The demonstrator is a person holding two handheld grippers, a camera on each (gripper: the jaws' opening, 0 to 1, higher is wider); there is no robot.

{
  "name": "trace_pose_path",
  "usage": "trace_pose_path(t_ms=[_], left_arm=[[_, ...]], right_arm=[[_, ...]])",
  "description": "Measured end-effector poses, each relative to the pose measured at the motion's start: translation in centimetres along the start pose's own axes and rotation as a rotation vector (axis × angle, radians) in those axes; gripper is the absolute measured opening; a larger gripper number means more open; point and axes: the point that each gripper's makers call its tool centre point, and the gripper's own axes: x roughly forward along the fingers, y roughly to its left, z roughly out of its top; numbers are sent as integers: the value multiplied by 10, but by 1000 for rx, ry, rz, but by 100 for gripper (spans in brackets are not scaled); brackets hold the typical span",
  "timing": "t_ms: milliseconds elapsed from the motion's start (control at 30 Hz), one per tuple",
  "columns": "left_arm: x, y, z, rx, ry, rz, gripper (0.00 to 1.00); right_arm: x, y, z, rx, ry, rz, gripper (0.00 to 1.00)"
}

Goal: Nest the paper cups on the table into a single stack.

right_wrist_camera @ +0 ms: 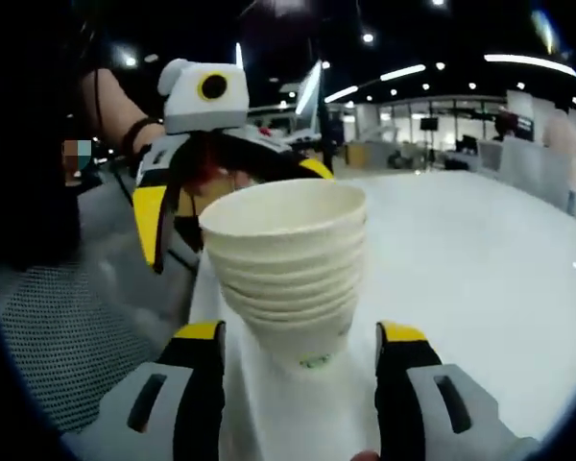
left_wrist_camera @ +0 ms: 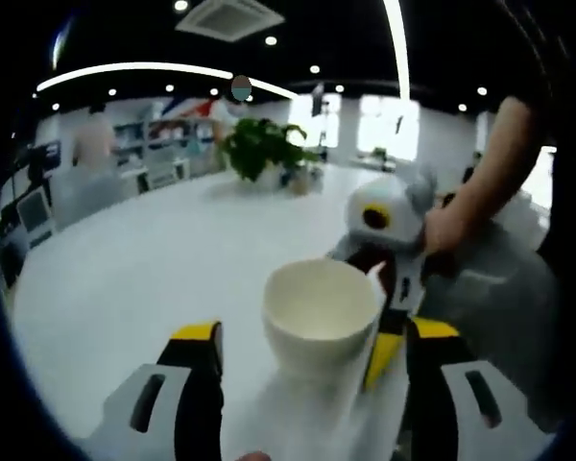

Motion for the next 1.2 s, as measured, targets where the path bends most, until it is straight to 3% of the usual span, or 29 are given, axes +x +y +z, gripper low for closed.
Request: trace_pose_path(t_ms=[567,633,967,1200], left_arm=[[18,-2,9,-22,-42,3,63],[20,0,8,-26,-34,3,61],[23,-2,8,-31,-21,-11,53],[28,9,26,-12,-28,-24,53]], right_arm=[[18,-1,5,-5,-46,57,50],[19,0,6,-8,-58,64,46],[18,0,6,-1,-79,72,44],[8,-18,20,-23,-84,55,44]])
